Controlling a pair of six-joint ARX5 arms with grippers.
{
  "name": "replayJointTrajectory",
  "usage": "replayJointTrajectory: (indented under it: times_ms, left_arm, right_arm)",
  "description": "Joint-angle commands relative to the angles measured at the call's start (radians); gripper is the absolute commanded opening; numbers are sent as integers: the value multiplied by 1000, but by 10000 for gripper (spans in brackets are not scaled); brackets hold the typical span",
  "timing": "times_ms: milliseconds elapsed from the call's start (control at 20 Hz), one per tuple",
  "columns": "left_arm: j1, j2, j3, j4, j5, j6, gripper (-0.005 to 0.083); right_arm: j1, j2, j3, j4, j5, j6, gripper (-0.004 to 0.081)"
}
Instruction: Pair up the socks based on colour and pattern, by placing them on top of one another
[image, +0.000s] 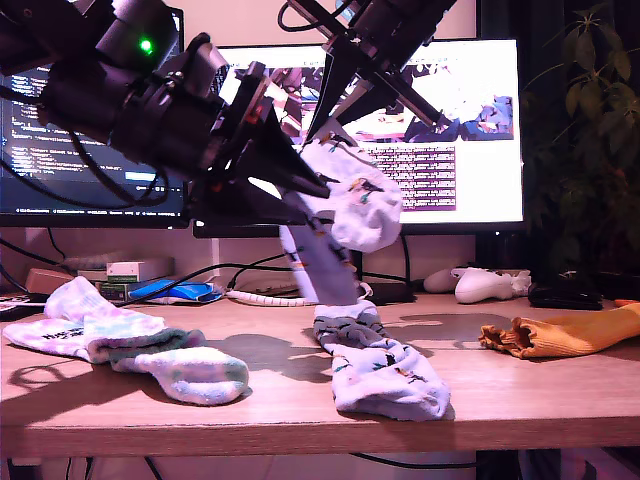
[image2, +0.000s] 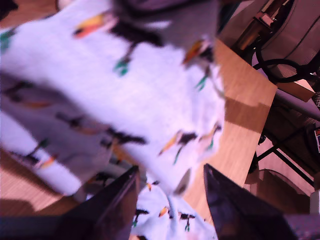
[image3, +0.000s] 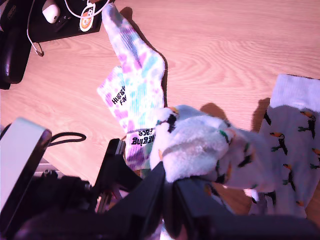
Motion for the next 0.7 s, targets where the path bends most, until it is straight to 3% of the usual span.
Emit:
replayJointTrajectory:
  times_ms: [0, 100, 200, 350, 400, 600, 650]
  left_arm:
    - [-7, 39, -8, 13, -9, -6, 368]
    - [-10, 73, -8, 37, 0, -18, 367]
    - [-10, 105, -8, 47, 3, -51, 311]
    - [-13, 110, -8, 91, 37, -60, 16]
    - [-13, 109, -8, 110, 55, -85, -20]
    - [-12, 109, -8, 135, 85, -124, 7]
    - [-12, 109, -8, 126, 77, -132, 124]
  right_arm:
    - [4, 5, 16, 6, -16, 12, -12]
    - [4, 5, 16, 6, -38, 12, -12]
    - [4, 5, 16, 6, -46, 12, -12]
    - [3, 5, 16, 4, -48, 11, -12]
    - [3, 5, 16, 3, -48, 9, -12]
    - [-9, 5, 16, -18, -48, -12, -12]
    - [-11, 5, 16, -20, -48, -13, -12]
